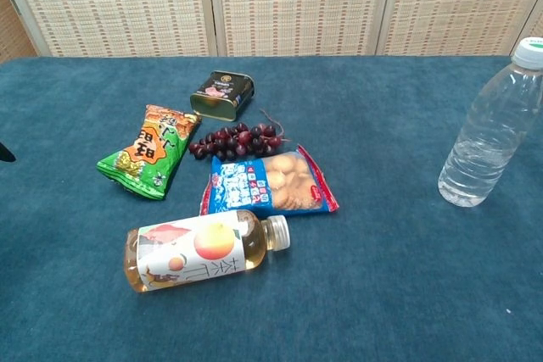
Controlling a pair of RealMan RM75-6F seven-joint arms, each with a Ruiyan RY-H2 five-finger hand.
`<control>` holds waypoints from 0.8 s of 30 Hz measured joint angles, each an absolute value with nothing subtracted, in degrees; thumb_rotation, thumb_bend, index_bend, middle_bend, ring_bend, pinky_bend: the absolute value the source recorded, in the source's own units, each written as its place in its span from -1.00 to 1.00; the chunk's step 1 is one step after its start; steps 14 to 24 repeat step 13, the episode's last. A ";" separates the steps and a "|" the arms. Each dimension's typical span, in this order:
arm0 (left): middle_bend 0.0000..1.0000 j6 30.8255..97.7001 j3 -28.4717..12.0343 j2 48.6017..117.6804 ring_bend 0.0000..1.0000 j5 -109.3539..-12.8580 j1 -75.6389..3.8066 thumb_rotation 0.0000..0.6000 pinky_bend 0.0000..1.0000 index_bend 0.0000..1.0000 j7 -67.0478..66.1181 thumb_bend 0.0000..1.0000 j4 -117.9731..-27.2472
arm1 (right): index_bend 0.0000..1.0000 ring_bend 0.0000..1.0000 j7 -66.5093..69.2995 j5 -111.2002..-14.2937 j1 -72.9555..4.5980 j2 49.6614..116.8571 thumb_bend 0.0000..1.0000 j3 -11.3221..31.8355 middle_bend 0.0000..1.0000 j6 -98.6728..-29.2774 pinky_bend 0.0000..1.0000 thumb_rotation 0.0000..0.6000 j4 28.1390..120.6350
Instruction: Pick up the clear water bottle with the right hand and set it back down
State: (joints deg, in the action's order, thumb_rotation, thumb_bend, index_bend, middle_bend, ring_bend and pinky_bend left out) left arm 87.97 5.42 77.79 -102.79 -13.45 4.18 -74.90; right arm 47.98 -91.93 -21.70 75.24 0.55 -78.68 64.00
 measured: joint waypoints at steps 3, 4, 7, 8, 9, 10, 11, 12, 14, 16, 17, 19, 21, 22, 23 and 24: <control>-0.21 88.06 5.42 77.80 -0.42 -102.83 -13.41 1.00 -0.21 -0.46 3.89 -0.14 -74.89 | -1.00 -1.00 44.09 -92.17 -20.27 71.94 -0.83 -0.03 -1.00 -79.86 -0.75 1.00 68.41; -0.21 88.11 5.42 77.82 -0.42 -102.88 -13.39 1.00 -0.21 -0.46 3.82 -0.14 -74.91 | -1.00 -1.00 41.67 -92.09 -19.64 70.75 -0.83 -0.25 -1.00 -80.24 -0.75 1.00 70.24; -0.21 88.07 5.51 77.88 -0.42 -103.10 -13.45 1.00 -0.21 -0.46 3.63 -0.15 -74.92 | -1.00 -1.00 33.62 -91.37 -17.81 68.16 -0.83 -0.73 -1.00 -81.12 -0.75 1.00 75.07; -0.21 88.00 5.55 77.92 -0.42 -103.16 -13.48 1.00 -0.21 -0.46 3.53 -0.15 -74.93 | -1.00 -1.00 30.68 -91.01 -17.23 67.52 -0.83 -0.84 -1.00 -81.39 -0.75 1.00 76.53; -0.21 87.94 5.57 77.95 -0.42 -103.22 -13.53 1.00 -0.21 -0.46 3.46 -0.15 -74.98 | -1.00 -1.00 27.56 -90.59 -16.62 66.96 -0.83 -0.94 -1.00 -81.67 -0.75 1.00 77.98; -0.21 87.91 5.59 77.99 -0.42 -103.30 -13.58 1.00 -0.21 -0.46 3.43 -0.14 -75.04 | -1.00 -1.00 23.23 -89.99 -15.80 66.30 -0.83 -1.05 -1.00 -82.08 -0.75 1.00 79.90; -0.21 87.92 5.60 78.02 -0.42 -103.38 -13.61 1.00 -0.21 -0.46 3.41 -0.14 -75.07 | -1.00 -1.00 19.93 -89.52 -15.17 65.87 -0.83 -1.12 -1.00 -82.40 -0.75 1.00 81.32; -0.21 87.94 5.61 78.05 -0.42 -103.48 -13.65 1.00 -0.21 -0.46 3.39 -0.14 -75.08 | -1.00 -1.00 16.64 -89.05 -14.53 65.50 -0.83 -1.19 -1.00 -82.75 -0.75 1.00 82.73; -0.21 87.98 5.61 78.11 -0.42 -103.61 -13.70 1.00 -0.21 -0.46 3.36 -0.15 -75.08 | -1.00 -1.00 12.40 -88.46 -13.64 65.07 -0.83 -1.27 -1.00 -83.27 -0.75 1.00 84.60; -0.21 87.98 5.61 78.11 -0.42 -103.61 -13.70 1.00 -0.21 -0.46 3.36 -0.15 -75.08 | -1.00 -1.00 12.40 -88.46 -13.64 65.07 -0.83 -1.27 -1.00 -83.27 -0.75 1.00 84.60; -0.21 87.98 5.61 78.11 -0.42 -103.61 -13.70 1.00 -0.21 -0.46 3.36 -0.15 -75.08 | -1.00 -1.00 12.40 -88.46 -13.64 65.07 -0.83 -1.27 -1.00 -83.27 -0.75 1.00 84.60; -0.21 87.98 5.61 78.11 -0.42 -103.61 -13.70 1.00 -0.21 -0.46 3.36 -0.15 -75.08 | -1.00 -1.00 12.40 -88.46 -13.64 65.07 -0.83 -1.27 -1.00 -83.27 -0.75 1.00 84.60; -0.21 87.98 5.61 78.11 -0.42 -103.61 -13.70 1.00 -0.21 -0.46 3.36 -0.15 -75.08 | -1.00 -1.00 12.40 -88.46 -13.64 65.07 -0.83 -1.27 -1.00 -83.27 -0.75 1.00 84.60; -0.21 87.98 5.61 78.11 -0.42 -103.61 -13.70 1.00 -0.21 -0.46 3.36 -0.15 -75.08 | -1.00 -1.00 12.40 -88.46 -13.64 65.07 -0.83 -1.27 -1.00 -83.27 -0.75 1.00 84.60; -0.21 87.98 5.61 78.11 -0.42 -103.61 -13.70 1.00 -0.21 -0.46 3.36 -0.15 -75.08 | -1.00 -1.00 12.40 -88.46 -13.64 65.07 -0.83 -1.27 -1.00 -83.27 -0.75 1.00 84.60; -0.21 87.98 5.61 78.11 -0.42 -103.61 -13.70 1.00 -0.21 -0.46 3.36 -0.15 -75.08 | -1.00 -1.00 12.40 -88.46 -13.64 65.07 -0.83 -1.27 -1.00 -83.27 -0.75 1.00 84.60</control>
